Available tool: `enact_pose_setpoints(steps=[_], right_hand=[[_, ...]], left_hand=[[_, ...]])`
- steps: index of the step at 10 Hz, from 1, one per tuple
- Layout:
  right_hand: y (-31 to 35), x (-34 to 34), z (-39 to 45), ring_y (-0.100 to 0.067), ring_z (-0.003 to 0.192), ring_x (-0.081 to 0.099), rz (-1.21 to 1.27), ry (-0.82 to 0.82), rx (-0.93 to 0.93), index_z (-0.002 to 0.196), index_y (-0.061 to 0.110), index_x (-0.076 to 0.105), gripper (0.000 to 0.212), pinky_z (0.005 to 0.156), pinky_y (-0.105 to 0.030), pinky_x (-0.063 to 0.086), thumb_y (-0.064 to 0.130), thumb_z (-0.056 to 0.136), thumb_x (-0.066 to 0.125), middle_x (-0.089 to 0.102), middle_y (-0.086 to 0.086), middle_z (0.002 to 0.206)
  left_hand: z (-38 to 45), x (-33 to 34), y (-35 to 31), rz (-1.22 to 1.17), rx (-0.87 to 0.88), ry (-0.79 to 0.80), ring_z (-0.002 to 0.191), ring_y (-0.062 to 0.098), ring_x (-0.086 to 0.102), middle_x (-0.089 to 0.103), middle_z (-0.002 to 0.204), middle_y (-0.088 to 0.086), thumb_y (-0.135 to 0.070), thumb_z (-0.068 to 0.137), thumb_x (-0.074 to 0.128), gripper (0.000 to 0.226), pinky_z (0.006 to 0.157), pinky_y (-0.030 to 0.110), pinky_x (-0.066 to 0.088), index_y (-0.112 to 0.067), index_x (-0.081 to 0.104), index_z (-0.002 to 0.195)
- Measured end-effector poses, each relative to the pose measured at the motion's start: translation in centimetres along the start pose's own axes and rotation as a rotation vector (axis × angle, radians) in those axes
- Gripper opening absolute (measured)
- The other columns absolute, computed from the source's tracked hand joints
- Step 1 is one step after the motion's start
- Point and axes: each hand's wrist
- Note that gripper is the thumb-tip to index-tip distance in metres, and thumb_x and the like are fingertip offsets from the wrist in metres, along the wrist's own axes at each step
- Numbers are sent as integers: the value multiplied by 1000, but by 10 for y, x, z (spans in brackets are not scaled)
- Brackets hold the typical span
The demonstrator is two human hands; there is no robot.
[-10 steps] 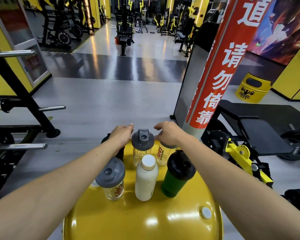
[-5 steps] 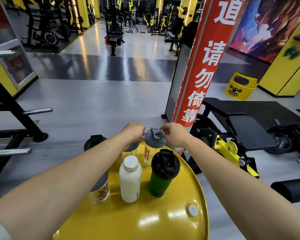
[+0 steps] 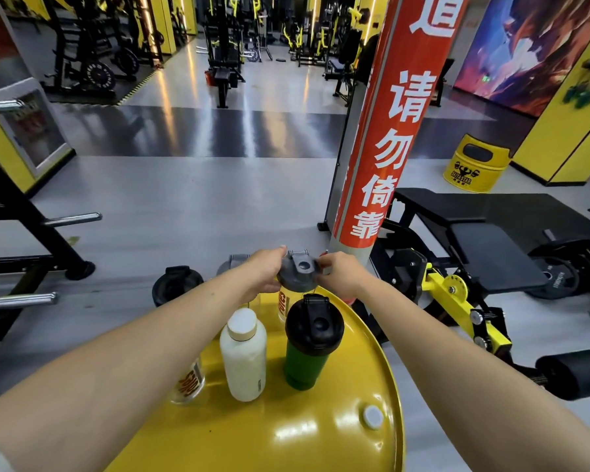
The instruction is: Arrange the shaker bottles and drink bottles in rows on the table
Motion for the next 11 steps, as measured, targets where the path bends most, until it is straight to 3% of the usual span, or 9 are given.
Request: enact_pose_setpoints(steps=[2, 4, 6, 7, 8, 9, 10, 11], right_hand=[[-1, 2, -3, -31, 111, 63, 9, -12, -4, 129, 10, 66, 38, 90, -37, 51, 25, 94, 63, 68, -11, 125], [2, 3, -4, -31, 109, 64, 0, -16, 1, 128, 10, 66, 38, 89, -38, 52, 25, 93, 62, 69, -12, 123], [1, 5, -6, -28, 108, 64, 6, -26, -1, 128, 11, 66, 38, 85, -34, 51, 25, 93, 63, 69, -10, 123], [2, 5, -6, -29, 111, 64, 2, -21, 8, 131, 11, 64, 40, 86, -34, 50, 25, 93, 63, 68, -10, 126], [1, 4, -7, -30, 114, 62, -2, -15, 6, 134, 11, 61, 43, 89, -35, 50, 26, 94, 63, 65, -10, 130], [0, -2, -10, -29, 119, 61, 6, -15, 33, 139, 12, 56, 47, 94, -37, 51, 28, 95, 61, 62, -9, 136], [-1, -8, -15, -27, 123, 59, 17, -31, 48, 141, 12, 54, 48, 97, -36, 49, 27, 95, 59, 61, -9, 138], [1, -14, -23, -27, 125, 58, 74, -93, 44, 141, 10, 54, 46, 99, -37, 47, 24, 97, 56, 61, -10, 139]], left_hand=[[-1, -3, 1, -6, -14, 51, 124, 38, 57, 48, 151, 16, -53, 99, 41, 66, 98, 42, 52, -5, 43, 146], [0, -3, 1, 52, 1, 39, 122, 36, 59, 47, 152, 14, -56, 98, 39, 69, 100, 42, 53, -6, 44, 145], [-1, -2, 4, 58, 26, 21, 105, 26, 61, 47, 153, 12, -56, 98, 39, 68, 83, 33, 54, -8, 44, 146], [-3, -2, 4, 77, 22, 19, 109, 26, 60, 47, 153, 11, -56, 97, 39, 68, 85, 32, 54, -9, 44, 146], [-10, -1, 3, 99, 45, -6, 117, 28, 58, 52, 147, 12, -51, 98, 43, 55, 92, 37, 54, -11, 52, 136], [-18, -2, 1, 243, 135, -35, 113, 26, 58, 59, 133, 14, -32, 100, 43, 39, 100, 43, 52, -15, 55, 133], [-30, -3, -4, 247, 142, -59, 111, 29, 63, 65, 123, 8, -52, 84, 48, 53, 100, 44, 52, -13, 63, 118], [-36, -8, -7, 154, 201, -98, 101, 31, 65, 67, 110, 10, -48, 86, 53, 38, 92, 41, 52, -13, 64, 97]])
Point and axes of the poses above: each hand's wrist, its own z-axis towards the middle knuckle, its own x-axis out of the palm, y = z × x
